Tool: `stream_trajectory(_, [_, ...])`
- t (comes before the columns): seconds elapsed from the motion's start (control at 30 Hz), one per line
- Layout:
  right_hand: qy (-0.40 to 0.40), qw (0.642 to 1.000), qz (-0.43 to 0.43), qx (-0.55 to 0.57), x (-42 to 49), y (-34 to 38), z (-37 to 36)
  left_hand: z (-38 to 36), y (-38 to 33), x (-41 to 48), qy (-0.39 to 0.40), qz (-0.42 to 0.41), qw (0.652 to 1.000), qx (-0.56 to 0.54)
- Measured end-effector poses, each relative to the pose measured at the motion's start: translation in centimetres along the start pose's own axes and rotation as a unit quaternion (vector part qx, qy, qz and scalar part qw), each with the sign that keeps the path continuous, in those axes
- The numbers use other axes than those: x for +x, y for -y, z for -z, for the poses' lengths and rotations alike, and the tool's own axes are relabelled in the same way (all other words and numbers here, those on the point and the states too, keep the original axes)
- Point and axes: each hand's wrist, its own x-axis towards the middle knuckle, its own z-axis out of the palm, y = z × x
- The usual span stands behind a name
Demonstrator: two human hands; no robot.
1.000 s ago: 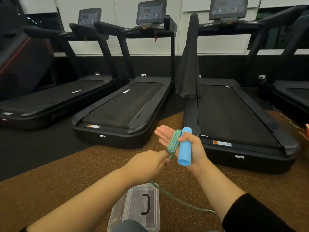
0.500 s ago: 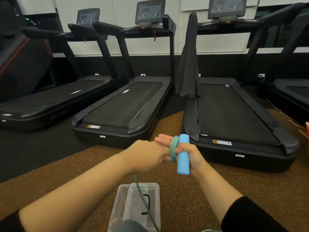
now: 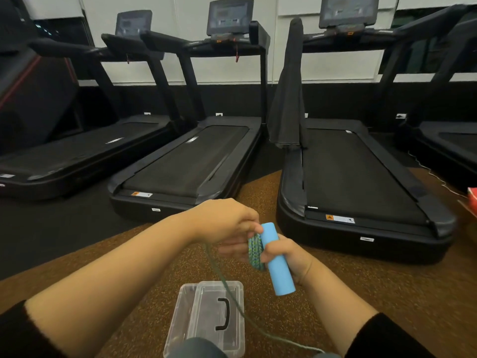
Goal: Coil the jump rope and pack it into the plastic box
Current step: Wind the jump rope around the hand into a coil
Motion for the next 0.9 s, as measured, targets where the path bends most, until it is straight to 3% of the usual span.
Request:
stream_trajectory(0.3, [0.132,0.990,0.005,0.052,-0.4,-0.5,-1.3,0.6,0.2,-0.1,0.001,-0.056,0.988,-0.144])
stream_trajectory(0.57, [0.141,0.984,0.059,0.088,-1.1,0.3,-3.3,0.2,0.3,0.1,0.011,-0.057,0.960,-0.274])
stream_trajectory(0.7, [0.149,0.971,0.108,0.152,-1.0,0.8,-4.5,-1.4,0.6,0.0,-0.023,-0.040,0.916,-0.399])
stream_trajectory(0.77, [0.156,0.958,0.144,0.192,-0.6,1.2,-5.2,-2.7,1.0,0.0,-0.006,-0.013,0.868,-0.497])
stream_trajectory(0.8, [0.155,0.953,0.162,0.206,-0.3,1.4,-5.4,-3.2,1.1,0.0,0.013,0.017,0.826,-0.564])
stream_trajectory(0.87, [0.154,0.941,0.190,0.233,0.0,2.1,-5.4,-4.2,1.3,0.3,0.010,0.052,0.787,-0.615])
stream_trajectory(0.9, [0.162,0.935,0.199,0.246,0.1,2.4,-5.3,-5.1,2.0,0.7,-0.025,0.039,0.802,-0.596])
